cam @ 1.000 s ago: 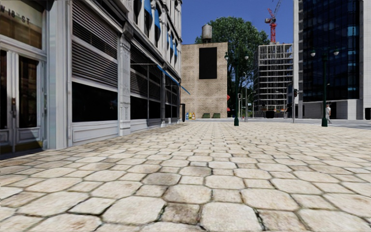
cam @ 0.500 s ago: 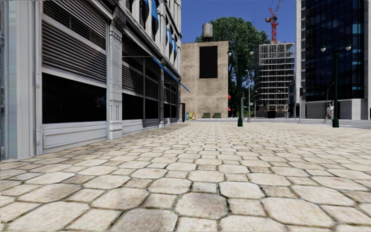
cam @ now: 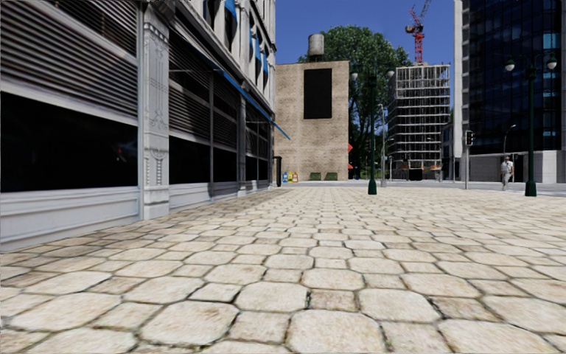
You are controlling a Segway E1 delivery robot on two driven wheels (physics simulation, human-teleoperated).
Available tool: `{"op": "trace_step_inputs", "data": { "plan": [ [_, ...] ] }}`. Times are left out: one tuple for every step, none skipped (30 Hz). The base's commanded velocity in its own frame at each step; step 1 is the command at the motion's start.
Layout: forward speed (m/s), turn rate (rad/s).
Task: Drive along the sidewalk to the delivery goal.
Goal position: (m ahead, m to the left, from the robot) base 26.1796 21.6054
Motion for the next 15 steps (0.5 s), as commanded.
{"op": "trace_step_inputs", "data": {
  "plan": [
    [2.0,-0.17],
    [2.0,-0.24],
    [2.0,-0.24],
    [2.0,-0.26],
    [2.0,-0.27],
    [2.0,-0.27],
    [2.0,-0.27],
    [2.0,-0.27],
    [2.0,-0.27],
    [2.0,-0.27],
    [2.0,-0.27],
    [2.0,-0.27],
    [2.0,-0.29],
    [2.0,-0.29],
    [2.0,-0.29]
  ]
}}
